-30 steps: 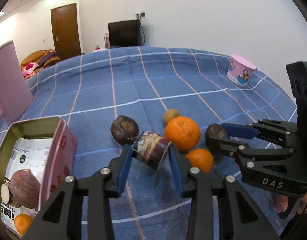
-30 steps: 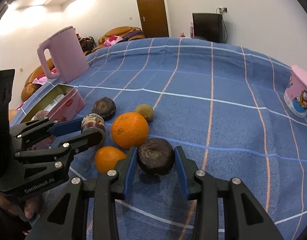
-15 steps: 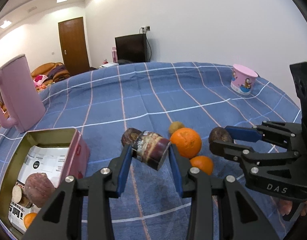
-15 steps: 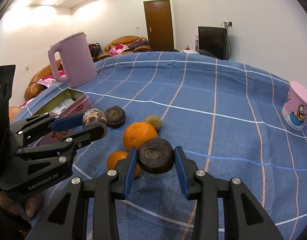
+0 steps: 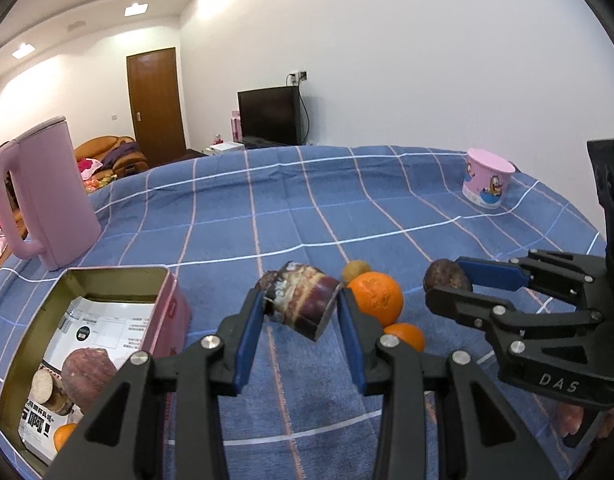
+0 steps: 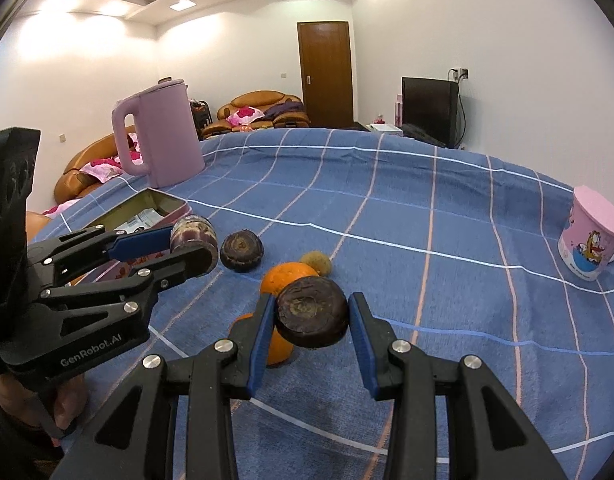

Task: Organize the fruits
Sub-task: 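Lift the cake and purple fruit off the table with both tools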

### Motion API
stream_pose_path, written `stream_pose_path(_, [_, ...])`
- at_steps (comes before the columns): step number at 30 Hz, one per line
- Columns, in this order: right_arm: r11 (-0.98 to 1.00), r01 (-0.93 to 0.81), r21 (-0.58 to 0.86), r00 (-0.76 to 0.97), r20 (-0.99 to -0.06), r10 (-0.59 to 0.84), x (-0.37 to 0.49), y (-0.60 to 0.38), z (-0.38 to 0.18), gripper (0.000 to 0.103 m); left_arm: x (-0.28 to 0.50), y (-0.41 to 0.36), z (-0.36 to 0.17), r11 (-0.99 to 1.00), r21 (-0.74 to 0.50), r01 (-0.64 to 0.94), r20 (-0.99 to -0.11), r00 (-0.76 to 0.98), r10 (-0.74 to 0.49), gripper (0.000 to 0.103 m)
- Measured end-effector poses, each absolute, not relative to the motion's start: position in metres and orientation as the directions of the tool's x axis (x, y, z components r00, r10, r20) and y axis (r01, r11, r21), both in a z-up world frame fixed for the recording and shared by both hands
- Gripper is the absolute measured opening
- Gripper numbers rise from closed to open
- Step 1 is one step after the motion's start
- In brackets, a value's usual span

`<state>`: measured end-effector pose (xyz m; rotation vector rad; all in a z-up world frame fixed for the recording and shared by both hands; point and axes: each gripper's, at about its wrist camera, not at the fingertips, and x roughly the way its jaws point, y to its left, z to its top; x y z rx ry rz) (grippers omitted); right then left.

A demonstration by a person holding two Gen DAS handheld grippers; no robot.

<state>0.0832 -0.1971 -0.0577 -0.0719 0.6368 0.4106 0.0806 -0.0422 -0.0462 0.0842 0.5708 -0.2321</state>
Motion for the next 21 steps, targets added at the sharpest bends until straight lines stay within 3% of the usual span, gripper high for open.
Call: stream_pose_path(21, [0.917, -0.396, 0.041, 0.771, -0.527, 0.357, 0.07, -0.2, -0.05, 0.04, 0.07, -0.035, -0.041, 0.978, 0.015, 0.207, -0.487, 0.856, -0.173, 0.04])
